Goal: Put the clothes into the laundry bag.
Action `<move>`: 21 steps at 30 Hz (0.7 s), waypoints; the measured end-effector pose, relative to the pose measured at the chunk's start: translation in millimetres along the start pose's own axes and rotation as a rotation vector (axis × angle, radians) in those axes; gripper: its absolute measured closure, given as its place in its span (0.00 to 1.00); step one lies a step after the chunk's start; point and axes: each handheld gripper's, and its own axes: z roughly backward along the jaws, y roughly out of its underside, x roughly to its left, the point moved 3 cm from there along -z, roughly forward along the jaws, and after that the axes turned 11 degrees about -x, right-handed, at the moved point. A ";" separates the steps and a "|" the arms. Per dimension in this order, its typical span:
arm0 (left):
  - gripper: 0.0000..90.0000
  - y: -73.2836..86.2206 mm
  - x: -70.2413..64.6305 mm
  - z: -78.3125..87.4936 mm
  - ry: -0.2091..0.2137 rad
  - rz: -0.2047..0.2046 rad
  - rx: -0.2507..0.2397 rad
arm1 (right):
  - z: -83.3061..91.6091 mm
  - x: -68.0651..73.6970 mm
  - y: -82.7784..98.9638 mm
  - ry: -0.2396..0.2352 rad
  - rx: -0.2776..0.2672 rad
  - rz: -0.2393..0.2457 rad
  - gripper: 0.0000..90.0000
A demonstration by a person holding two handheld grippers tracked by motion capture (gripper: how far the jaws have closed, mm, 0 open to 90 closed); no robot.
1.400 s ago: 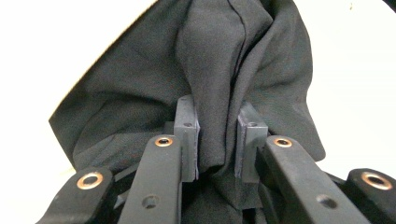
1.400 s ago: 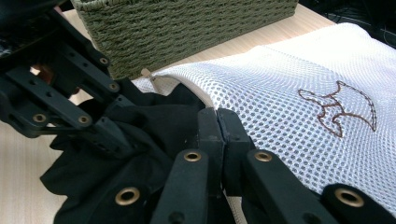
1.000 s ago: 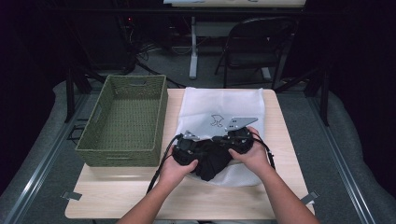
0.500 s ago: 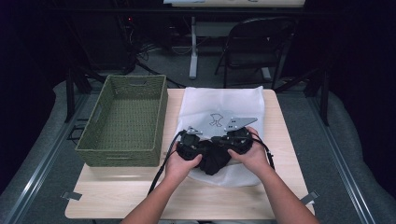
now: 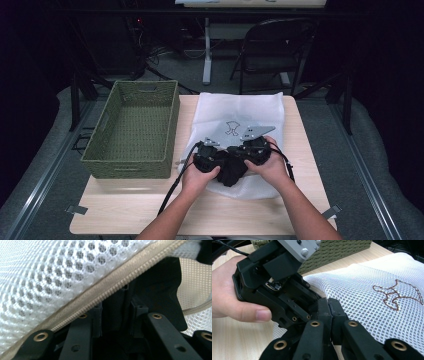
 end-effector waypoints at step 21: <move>0.49 -1.9 -10.6 48.7 0.024 -0.074 0.009 | 1.3 -7.1 4.4 0.009 0.000 -0.022 0.99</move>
